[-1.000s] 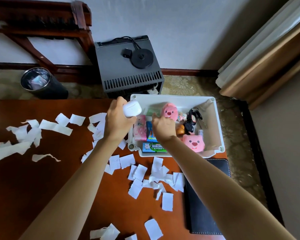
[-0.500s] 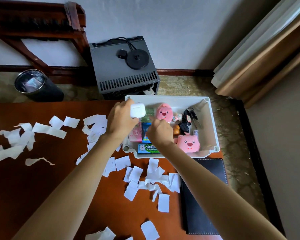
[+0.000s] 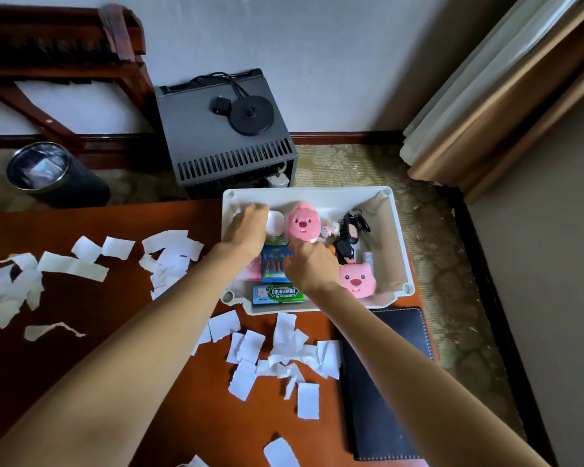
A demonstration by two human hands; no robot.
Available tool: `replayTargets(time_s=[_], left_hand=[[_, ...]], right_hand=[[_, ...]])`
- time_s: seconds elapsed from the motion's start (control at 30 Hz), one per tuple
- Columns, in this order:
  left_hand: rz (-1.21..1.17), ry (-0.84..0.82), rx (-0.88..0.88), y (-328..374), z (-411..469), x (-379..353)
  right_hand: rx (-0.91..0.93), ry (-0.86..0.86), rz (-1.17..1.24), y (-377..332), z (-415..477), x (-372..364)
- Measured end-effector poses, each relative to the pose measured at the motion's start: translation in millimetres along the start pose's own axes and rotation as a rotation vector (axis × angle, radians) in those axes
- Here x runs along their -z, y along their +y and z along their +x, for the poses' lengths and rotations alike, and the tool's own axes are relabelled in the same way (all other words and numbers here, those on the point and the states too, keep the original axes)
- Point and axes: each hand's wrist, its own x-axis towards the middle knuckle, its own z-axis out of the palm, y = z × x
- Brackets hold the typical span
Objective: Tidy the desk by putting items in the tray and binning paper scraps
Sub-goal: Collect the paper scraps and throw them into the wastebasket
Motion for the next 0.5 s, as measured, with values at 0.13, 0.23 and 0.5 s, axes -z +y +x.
replayTargets(time_s=[0.13, 0.23, 0.5], left_hand=[[-0.043, 0.049, 0.034, 2.2, -4.7, -3.4], [-0.093, 0.053, 0.061, 1.9, -11.1, 2.0], [-0.226, 0.197, 0.095, 10.2, -79.6, 42.0]], right_hand=[[0.003, 0.015, 0.047, -0.9, -2.6, 2.8], [0.006, 0.029, 0.061, -0.1, -6.6, 4.9], [0.044, 0.185, 0.102, -6.2, -61.4, 8.6]])
